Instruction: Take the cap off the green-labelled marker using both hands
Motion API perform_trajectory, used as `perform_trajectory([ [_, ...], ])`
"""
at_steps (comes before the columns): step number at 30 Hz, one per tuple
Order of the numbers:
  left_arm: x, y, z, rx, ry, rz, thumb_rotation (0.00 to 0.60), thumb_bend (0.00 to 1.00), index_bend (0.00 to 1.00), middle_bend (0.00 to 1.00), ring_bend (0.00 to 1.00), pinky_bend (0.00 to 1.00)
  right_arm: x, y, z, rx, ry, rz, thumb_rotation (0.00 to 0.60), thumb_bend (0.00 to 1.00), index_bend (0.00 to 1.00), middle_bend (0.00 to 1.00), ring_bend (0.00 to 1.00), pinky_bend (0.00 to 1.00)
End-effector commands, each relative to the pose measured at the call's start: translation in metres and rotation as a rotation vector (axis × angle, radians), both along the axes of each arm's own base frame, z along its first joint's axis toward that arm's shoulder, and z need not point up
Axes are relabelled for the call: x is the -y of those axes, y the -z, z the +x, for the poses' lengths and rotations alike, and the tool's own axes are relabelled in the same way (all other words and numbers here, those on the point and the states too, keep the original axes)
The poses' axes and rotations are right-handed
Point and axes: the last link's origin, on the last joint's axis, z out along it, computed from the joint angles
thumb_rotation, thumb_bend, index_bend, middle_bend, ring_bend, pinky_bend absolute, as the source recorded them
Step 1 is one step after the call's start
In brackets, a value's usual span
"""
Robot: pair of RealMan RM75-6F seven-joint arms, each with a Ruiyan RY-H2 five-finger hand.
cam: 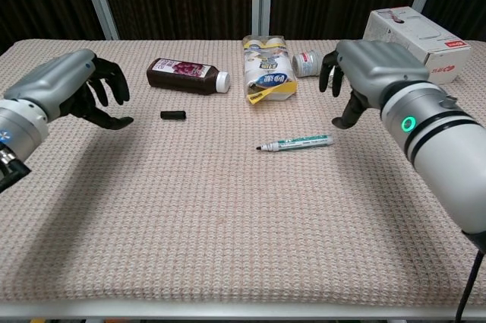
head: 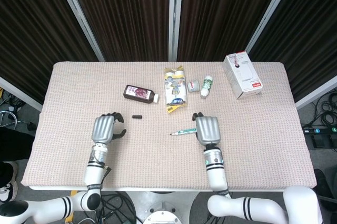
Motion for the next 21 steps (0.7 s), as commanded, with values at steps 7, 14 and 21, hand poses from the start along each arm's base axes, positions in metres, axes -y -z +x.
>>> perform_trajectory([
  [7,0.032,-0.037,-0.044,-0.161,-0.012,0.218,0.6,0.17,0.48,0.44,0.39,0.32,-0.041,-0.056,-0.058,-0.019,0.062,-0.097,0.6,0.12,0.41,0.39,0.31,0.44],
  [14,0.074,-0.034,-0.063,-0.32,0.0,0.191,0.6,0.13,0.4,0.31,0.22,0.18,-0.077,-0.059,-0.098,0.066,0.114,-0.076,0.6,0.14,0.32,0.27,0.12,0.27],
  [21,0.104,-0.049,-0.07,-0.295,-0.06,0.204,0.6,0.13,0.39,0.31,0.22,0.17,-0.113,-0.069,-0.125,0.098,0.161,-0.185,0.6,0.15,0.31,0.28,0.11,0.27],
])
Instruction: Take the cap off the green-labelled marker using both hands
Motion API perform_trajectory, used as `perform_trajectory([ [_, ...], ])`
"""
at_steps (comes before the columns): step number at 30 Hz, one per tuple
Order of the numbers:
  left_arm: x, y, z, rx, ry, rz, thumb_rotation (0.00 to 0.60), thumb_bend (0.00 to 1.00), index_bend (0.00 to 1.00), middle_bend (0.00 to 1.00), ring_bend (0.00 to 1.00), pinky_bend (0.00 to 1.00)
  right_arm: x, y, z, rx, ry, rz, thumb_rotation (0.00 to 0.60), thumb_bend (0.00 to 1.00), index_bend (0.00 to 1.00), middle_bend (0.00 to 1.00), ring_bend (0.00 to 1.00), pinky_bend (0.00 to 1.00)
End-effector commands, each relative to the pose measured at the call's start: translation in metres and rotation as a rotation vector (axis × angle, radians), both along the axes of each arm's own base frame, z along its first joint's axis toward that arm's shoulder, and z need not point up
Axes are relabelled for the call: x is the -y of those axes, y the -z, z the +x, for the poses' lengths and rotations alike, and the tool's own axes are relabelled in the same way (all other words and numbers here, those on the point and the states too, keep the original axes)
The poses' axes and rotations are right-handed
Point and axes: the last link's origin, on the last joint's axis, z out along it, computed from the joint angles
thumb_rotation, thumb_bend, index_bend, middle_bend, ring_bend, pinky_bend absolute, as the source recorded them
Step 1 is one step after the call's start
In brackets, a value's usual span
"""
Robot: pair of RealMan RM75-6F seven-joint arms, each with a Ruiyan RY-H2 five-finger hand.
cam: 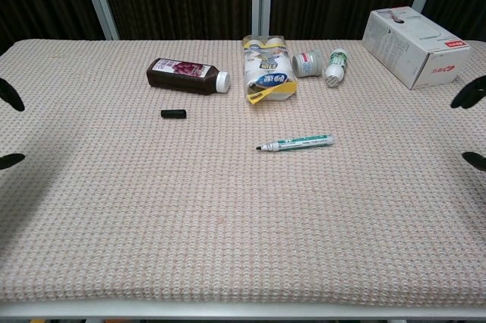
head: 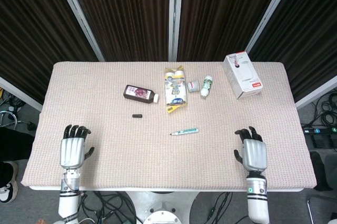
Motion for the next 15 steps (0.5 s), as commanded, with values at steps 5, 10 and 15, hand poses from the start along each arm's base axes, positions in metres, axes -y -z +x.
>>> perform_trajectory([
  [5,0.024,-0.02,-0.014,0.013,-0.06,0.007,0.6,0.13,0.39,0.32,0.22,0.17,-0.034,-0.004,-0.019,0.016,0.025,-0.058,0.6,0.15,0.31,0.28,0.11,0.27],
  [10,0.029,-0.024,-0.015,0.033,-0.056,0.016,0.6,0.13,0.39,0.33,0.22,0.17,-0.038,-0.001,-0.018,0.023,0.007,-0.057,0.6,0.15,0.31,0.29,0.12,0.27],
  [15,0.03,-0.021,-0.014,0.041,-0.057,0.004,0.6,0.13,0.39,0.34,0.22,0.17,-0.037,0.0,-0.018,0.028,0.0,-0.052,0.6,0.16,0.31,0.3,0.12,0.27],
])
